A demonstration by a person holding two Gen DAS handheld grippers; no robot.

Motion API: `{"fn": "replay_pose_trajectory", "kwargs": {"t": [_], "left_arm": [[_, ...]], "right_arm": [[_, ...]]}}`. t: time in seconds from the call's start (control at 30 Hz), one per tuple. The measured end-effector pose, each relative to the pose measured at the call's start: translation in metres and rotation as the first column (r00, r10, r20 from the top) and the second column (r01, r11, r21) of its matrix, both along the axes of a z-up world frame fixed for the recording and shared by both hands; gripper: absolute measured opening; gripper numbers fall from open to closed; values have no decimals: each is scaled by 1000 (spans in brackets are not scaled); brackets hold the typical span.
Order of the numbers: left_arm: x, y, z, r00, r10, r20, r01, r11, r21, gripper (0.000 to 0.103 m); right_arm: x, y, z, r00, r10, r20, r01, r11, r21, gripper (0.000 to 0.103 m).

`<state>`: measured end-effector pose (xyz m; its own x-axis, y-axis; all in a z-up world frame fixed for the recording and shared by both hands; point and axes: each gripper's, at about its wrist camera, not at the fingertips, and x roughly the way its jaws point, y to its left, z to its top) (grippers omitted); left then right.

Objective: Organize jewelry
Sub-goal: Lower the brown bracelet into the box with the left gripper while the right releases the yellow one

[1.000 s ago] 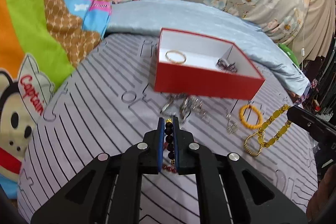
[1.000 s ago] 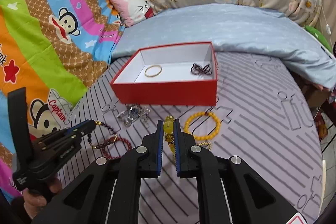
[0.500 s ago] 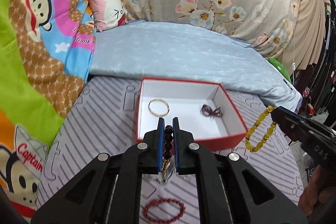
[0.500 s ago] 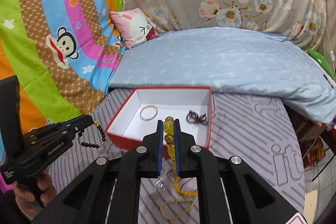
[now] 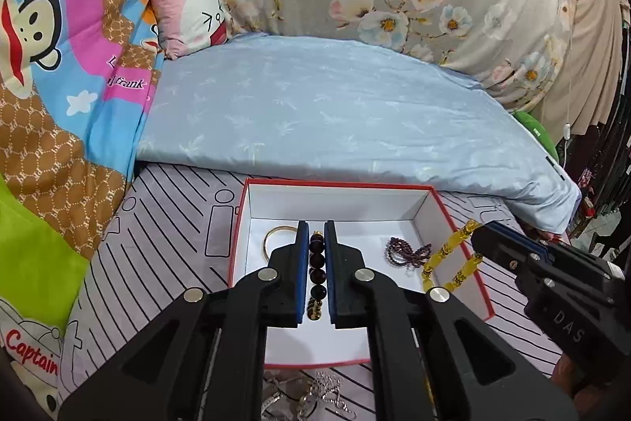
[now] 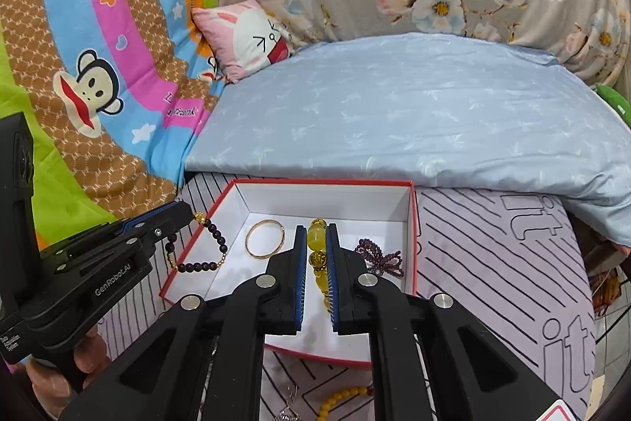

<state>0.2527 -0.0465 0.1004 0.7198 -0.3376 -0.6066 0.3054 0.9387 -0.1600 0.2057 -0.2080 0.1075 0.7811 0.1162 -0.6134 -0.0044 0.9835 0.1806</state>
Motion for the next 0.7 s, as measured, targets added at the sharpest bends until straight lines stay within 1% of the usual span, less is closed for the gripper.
{"fn": "replay_pose_trajectory", "kwargs": {"t": [0.27,0.53,0.57,0.6,0.63,0.67,0.7], "left_arm": [[15,-11,-24,1000,7,-20,-6,998,56,8],[24,-18,-42,999,9,-44,-5,996,84,8],[25,-19,-43,999,18,-45,-14,996,89,13],[26,-18,-44,998,29,-51,-24,995,93,21],[27,-17,-44,998,37,-50,-33,996,85,39],[27,-14,-42,998,49,-42,-46,996,77,50],[25,-11,-40,998,64,-27,-62,996,65,52]], "right_arm": [[19,-1,-28,999,-6,-51,6,1000,3,9],[26,-6,-47,996,-20,-84,20,1000,-6,9],[27,-6,-48,996,-21,-84,20,1000,-11,10],[26,-6,-48,997,-27,-79,25,1000,-19,12],[26,-7,-47,997,-35,-73,33,999,-27,20],[24,-8,-46,997,-46,-68,44,998,-34,31],[21,-10,-44,997,-53,-58,51,998,-32,36]]}}
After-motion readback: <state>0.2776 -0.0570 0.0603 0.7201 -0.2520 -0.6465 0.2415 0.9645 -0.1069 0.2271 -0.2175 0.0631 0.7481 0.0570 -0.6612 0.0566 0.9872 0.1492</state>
